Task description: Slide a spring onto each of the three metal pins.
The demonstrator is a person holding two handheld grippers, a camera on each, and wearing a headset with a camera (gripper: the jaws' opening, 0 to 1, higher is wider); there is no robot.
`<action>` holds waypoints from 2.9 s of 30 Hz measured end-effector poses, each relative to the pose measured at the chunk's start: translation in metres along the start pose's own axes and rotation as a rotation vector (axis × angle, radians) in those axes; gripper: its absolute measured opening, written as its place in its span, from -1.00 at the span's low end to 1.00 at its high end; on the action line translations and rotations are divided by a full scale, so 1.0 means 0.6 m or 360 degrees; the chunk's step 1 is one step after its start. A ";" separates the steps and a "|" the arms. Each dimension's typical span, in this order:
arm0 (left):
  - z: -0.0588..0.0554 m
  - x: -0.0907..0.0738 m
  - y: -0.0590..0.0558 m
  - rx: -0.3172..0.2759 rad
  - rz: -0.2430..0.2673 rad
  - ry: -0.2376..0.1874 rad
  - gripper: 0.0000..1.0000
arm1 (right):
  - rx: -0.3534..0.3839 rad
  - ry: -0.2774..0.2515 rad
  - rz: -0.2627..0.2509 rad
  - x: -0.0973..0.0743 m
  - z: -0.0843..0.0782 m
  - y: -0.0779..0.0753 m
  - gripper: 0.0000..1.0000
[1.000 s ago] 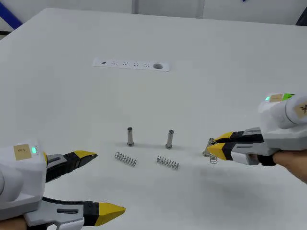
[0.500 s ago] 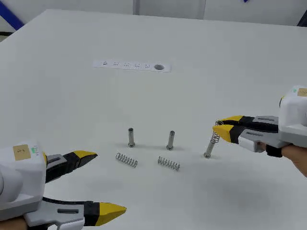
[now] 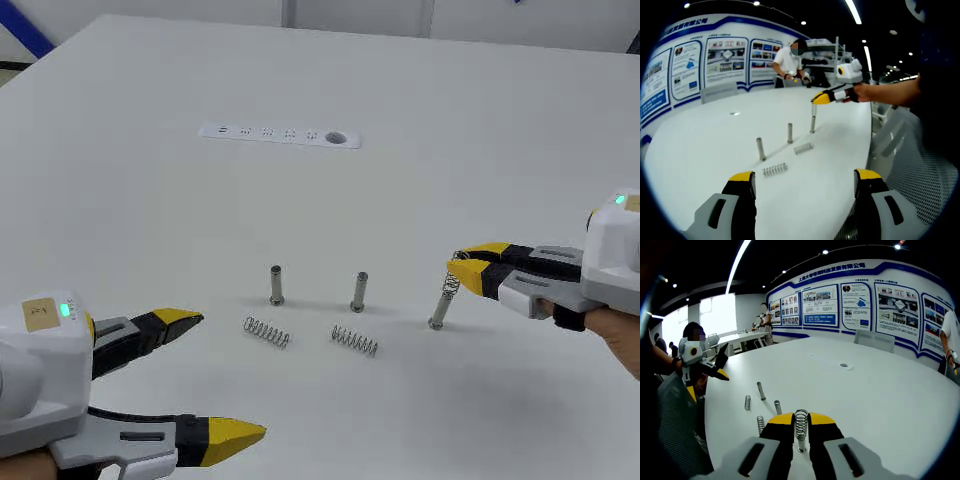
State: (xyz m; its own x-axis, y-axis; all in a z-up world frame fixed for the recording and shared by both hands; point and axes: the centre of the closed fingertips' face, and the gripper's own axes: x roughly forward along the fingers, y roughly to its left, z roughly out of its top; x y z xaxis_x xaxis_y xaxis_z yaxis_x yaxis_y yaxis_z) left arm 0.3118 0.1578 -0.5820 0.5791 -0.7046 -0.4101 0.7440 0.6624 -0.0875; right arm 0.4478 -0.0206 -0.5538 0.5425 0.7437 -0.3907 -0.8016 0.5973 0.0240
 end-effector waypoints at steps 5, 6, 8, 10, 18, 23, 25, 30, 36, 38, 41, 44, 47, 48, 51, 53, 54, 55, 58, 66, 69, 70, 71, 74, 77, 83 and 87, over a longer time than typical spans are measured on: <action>-0.002 0.001 -0.001 -0.0003 -0.0003 0.0008 0.64 | -0.0008 0.0008 -0.0007 0.002 -0.008 -0.003 -0.77; -0.002 0.001 -0.001 -0.0002 -0.0003 0.0008 0.64 | 0.0005 0.0005 0.0000 0.003 -0.010 -0.003 -0.77; -0.003 0.001 0.000 -0.0003 -0.0003 0.0011 0.64 | 0.0003 0.0006 -0.0003 0.005 -0.012 -0.003 -0.77; -0.003 0.002 -0.001 -0.0004 -0.0005 0.0013 0.63 | 0.0004 0.0006 0.0006 0.007 -0.015 -0.003 -0.77; -0.005 0.002 0.001 -0.0010 0.0002 0.0020 0.63 | 0.0021 -0.0002 0.0035 0.014 -0.034 0.000 -0.77; -0.008 0.002 0.001 -0.0011 0.0004 0.0031 0.63 | 0.0026 0.0004 0.0067 0.019 -0.050 0.003 -0.77; -0.008 0.002 0.002 -0.0011 0.0009 0.0034 0.63 | 0.0013 0.0004 0.0072 0.022 -0.055 0.004 -0.77; -0.011 0.002 0.003 -0.0017 0.0015 0.0042 0.63 | -0.0024 0.0045 0.0084 0.030 -0.069 0.001 -0.77; -0.013 0.001 0.005 -0.0021 0.0026 0.0050 0.62 | -0.0049 0.0078 0.0086 0.040 -0.080 -0.006 -0.77; -0.013 0.001 0.006 -0.0025 0.0028 0.0049 0.62 | -0.0059 0.0088 0.0087 0.043 -0.083 -0.007 -0.77; -0.013 0.001 0.006 -0.0027 0.0031 0.0051 0.62 | -0.0066 0.0103 0.0085 0.046 -0.087 -0.009 -0.77; -0.012 0.000 0.007 -0.0028 0.0035 0.0049 0.62 | -0.0054 0.0107 0.0082 0.047 -0.089 -0.010 -0.77; -0.011 0.000 0.008 -0.0029 0.0039 0.0046 0.62 | -0.0044 0.0130 0.0074 0.048 -0.094 -0.012 -0.76; -0.011 0.000 0.008 -0.0030 0.0038 0.0045 0.62 | -0.0045 0.0140 0.0073 0.048 -0.096 -0.012 -0.76; -0.011 0.000 0.007 -0.0024 0.0035 0.0045 0.62 | -0.0039 0.0174 0.0070 0.047 -0.104 -0.012 -0.75; -0.010 0.000 0.007 -0.0022 0.0034 0.0043 0.62 | -0.0037 0.0181 0.0063 0.045 -0.105 -0.013 -0.73; -0.010 0.000 0.007 -0.0021 0.0033 0.0042 0.62 | -0.0035 0.0191 0.0057 0.043 -0.107 -0.014 -0.72; -0.009 0.001 0.007 -0.0020 0.0032 0.0040 0.62 | -0.0036 0.0198 0.0054 0.042 -0.108 -0.015 -0.71; -0.008 0.000 0.006 -0.0016 0.0030 0.0031 0.62 | -0.0033 0.0230 0.0045 0.036 -0.117 -0.017 -0.70; 0.000 -0.001 0.006 -0.0012 0.0025 -0.0011 0.62 | -0.0009 0.0309 0.0045 0.013 -0.133 -0.001 -0.68; 0.001 -0.001 0.006 -0.0010 0.0021 -0.0021 0.62 | 0.0000 0.0331 0.0067 0.007 -0.130 0.013 -0.66; 0.002 -0.001 0.005 -0.0010 0.0020 -0.0023 0.62 | 0.0000 0.0337 0.0071 0.006 -0.130 0.017 -0.66; 0.003 -0.001 0.005 -0.0009 0.0019 -0.0029 0.62 | -0.0004 0.0346 0.0082 0.006 -0.129 0.026 -0.66; 0.006 -0.002 0.005 -0.0007 0.0020 -0.0040 0.62 | -0.0018 0.0362 0.0127 0.008 -0.124 0.050 -0.66; 0.008 -0.002 0.005 -0.0007 0.0018 -0.0049 0.62 | -0.0081 0.0392 0.0191 0.017 -0.116 0.076 -0.66; 0.009 -0.002 0.003 0.0003 0.0009 -0.0050 0.61 | -0.0194 0.0437 0.0272 0.048 -0.089 0.112 -0.66; 0.009 -0.002 0.003 0.0010 0.0010 -0.0048 0.61 | -0.0245 0.0472 0.0318 0.075 -0.070 0.130 -0.67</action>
State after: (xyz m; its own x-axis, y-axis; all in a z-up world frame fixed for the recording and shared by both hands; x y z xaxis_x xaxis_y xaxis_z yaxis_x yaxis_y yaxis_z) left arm 0.3142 0.1582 -0.5767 0.5933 -0.7079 -0.3831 0.7424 0.6653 -0.0796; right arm 0.3989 0.0469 -0.6085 0.2935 0.7085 -0.6418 -0.9248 0.3805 -0.0030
